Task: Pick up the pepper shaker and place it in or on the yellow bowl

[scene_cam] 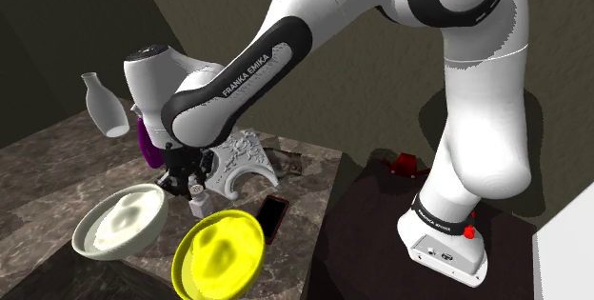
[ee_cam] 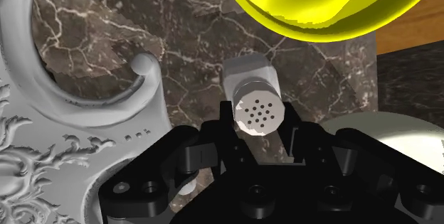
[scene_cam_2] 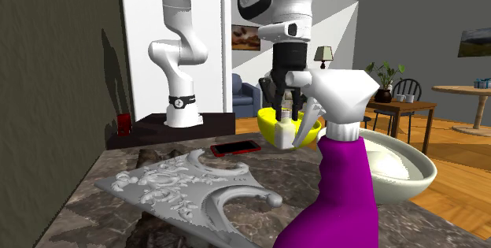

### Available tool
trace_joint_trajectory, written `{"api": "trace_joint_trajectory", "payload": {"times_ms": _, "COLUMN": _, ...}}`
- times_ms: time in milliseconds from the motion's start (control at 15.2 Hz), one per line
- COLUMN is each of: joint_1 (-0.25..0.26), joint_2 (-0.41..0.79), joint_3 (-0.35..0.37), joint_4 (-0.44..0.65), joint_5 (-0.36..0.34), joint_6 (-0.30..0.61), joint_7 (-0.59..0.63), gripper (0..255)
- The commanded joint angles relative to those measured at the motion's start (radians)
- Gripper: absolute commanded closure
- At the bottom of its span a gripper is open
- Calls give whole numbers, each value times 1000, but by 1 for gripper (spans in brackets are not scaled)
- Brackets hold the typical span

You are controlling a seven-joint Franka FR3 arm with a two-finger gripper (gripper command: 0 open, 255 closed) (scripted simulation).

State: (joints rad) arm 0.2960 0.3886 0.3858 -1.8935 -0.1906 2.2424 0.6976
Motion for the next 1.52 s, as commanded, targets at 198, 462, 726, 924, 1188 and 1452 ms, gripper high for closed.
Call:
{"api": "trace_joint_trajectory", "payload": {"times_ms": 198, "joint_1": -6, "joint_2": -38, "joint_3": 10, "joint_4": 18, "joint_5": 20, "joint_6": -53, "joint_7": -12, "gripper": 255}}
{"api": "trace_joint_trajectory", "payload": {"times_ms": 462, "joint_1": -10, "joint_2": -64, "joint_3": 16, "joint_4": 38, "joint_5": 35, "joint_6": -98, "joint_7": -21, "gripper": 255}}
{"api": "trace_joint_trajectory", "payload": {"times_ms": 726, "joint_1": -14, "joint_2": -88, "joint_3": 21, "joint_4": 62, "joint_5": 48, "joint_6": -143, "joint_7": -30, "gripper": 255}}
{"api": "trace_joint_trajectory", "payload": {"times_ms": 924, "joint_1": -16, "joint_2": -104, "joint_3": 24, "joint_4": 82, "joint_5": 57, "joint_6": -178, "joint_7": -36, "gripper": 255}}
{"api": "trace_joint_trajectory", "payload": {"times_ms": 1188, "joint_1": -18, "joint_2": -123, "joint_3": 28, "joint_4": 113, "joint_5": 67, "joint_6": -226, "joint_7": -43, "gripper": 255}}
{"api": "trace_joint_trajectory", "payload": {"times_ms": 1452, "joint_1": -15, "joint_2": -163, "joint_3": 37, "joint_4": 104, "joint_5": 84, "joint_6": -253, "joint_7": -37, "gripper": 255}}
